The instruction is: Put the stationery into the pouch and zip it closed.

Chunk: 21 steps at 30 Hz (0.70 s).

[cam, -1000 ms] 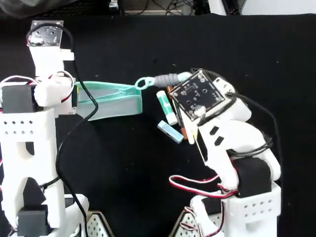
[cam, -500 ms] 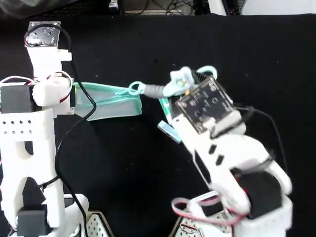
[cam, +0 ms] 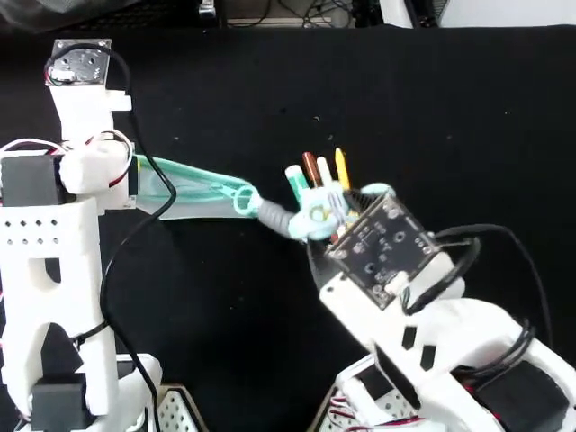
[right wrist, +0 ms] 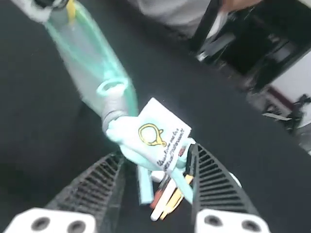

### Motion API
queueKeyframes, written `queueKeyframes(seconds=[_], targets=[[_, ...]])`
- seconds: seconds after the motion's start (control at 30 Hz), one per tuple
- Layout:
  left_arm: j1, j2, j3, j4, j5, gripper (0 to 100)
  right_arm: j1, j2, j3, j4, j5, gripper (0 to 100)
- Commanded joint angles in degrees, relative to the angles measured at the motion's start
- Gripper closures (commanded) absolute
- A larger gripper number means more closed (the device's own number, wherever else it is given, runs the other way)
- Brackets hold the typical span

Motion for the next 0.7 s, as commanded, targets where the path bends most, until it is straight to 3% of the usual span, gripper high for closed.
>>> queueKeyframes(seconds=[0.0,0.17,0.4,0.5,0.67], targets=[[-0.1,-0.8,-0.5,-1.1,0.5,97,-5.2,-0.3,-0.3,4.0,-0.2,80.0],[-0.3,-0.9,0.0,-1.8,2.4,97,-9.1,-3.5,14.1,0.8,0.3,65.5],[-0.1,-0.9,-0.4,-1.8,2.5,97,-7.9,-10.9,37.1,-11.7,6.2,64.6],[-0.1,-0.9,-0.4,-1.8,2.5,97,-1.5,-14.2,45.7,-17.4,6.2,64.5],[-0.1,-0.9,0.0,-0.5,2.5,97,15.8,-17.6,60.3,-34.1,6.2,64.9]])
